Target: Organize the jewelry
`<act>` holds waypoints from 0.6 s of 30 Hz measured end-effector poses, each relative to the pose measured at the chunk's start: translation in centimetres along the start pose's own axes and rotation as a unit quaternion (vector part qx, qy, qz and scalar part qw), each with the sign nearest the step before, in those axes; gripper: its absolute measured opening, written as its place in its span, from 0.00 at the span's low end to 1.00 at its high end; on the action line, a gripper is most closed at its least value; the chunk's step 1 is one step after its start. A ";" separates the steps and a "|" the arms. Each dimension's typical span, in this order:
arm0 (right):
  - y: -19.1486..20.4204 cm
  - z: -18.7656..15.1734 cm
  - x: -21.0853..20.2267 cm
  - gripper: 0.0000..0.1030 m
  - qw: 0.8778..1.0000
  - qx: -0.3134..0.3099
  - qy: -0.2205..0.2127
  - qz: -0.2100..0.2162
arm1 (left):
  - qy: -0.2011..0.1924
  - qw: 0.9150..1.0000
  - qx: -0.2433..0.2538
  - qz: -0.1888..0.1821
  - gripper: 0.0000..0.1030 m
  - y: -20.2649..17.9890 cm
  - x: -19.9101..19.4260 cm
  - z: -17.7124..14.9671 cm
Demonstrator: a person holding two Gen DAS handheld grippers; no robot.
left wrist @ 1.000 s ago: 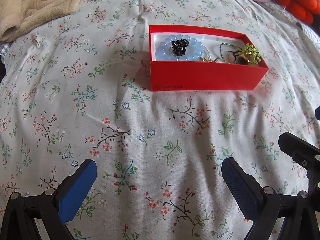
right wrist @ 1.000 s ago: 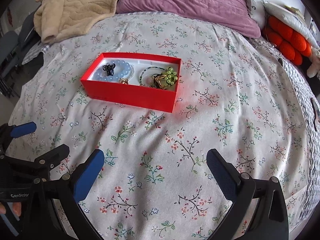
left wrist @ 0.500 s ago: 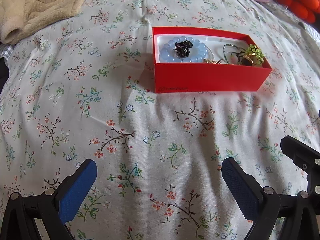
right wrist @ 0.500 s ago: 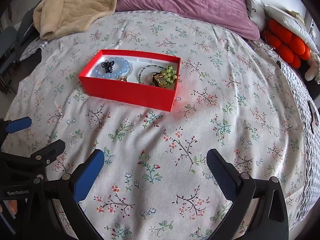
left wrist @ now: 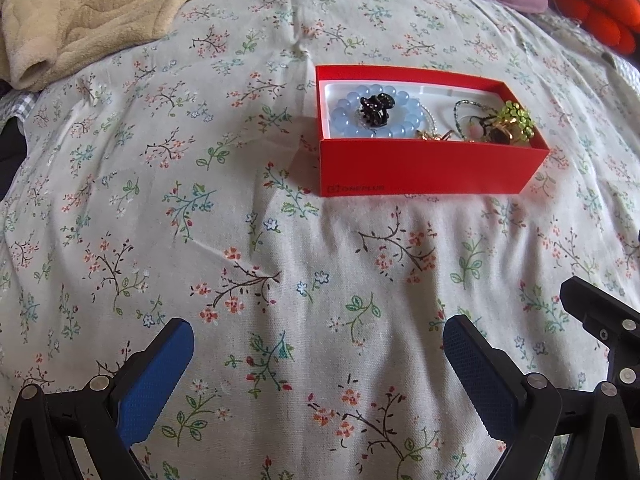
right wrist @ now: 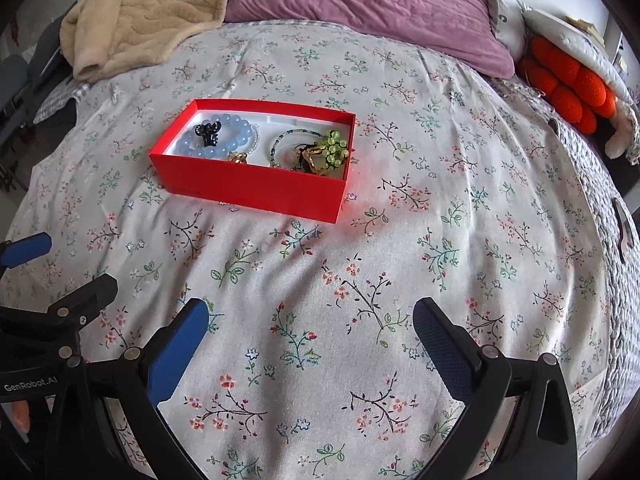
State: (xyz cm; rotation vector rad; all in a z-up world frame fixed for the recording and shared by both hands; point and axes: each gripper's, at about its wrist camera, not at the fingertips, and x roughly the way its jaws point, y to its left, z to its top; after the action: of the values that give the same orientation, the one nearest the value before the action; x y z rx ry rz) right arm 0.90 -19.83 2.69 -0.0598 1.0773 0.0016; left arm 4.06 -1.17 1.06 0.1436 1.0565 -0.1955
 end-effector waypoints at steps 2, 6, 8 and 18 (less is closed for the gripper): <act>0.0 0.1 0.0 1.00 1.000 0.001 -0.002 -0.003 | -0.002 1.000 0.000 0.002 0.99 0.0 0.0 0.0; -0.1 0.2 0.0 1.00 1.000 0.001 -0.003 -0.005 | -0.001 1.000 0.001 0.002 0.99 0.0 0.0 0.0; -0.1 0.2 0.1 1.00 1.000 0.002 -0.001 -0.004 | -0.001 1.000 0.001 0.004 0.99 -0.1 0.1 0.1; -0.2 0.2 0.2 1.00 1.000 0.003 0.002 -0.004 | 0.005 1.000 -0.005 0.004 0.99 -0.1 0.3 0.0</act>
State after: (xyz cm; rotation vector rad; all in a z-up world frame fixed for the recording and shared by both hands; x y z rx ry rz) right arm 1.17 -19.98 2.60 -0.0601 1.0812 -0.0094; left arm 4.22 -1.28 0.83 0.1400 1.0657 -0.1829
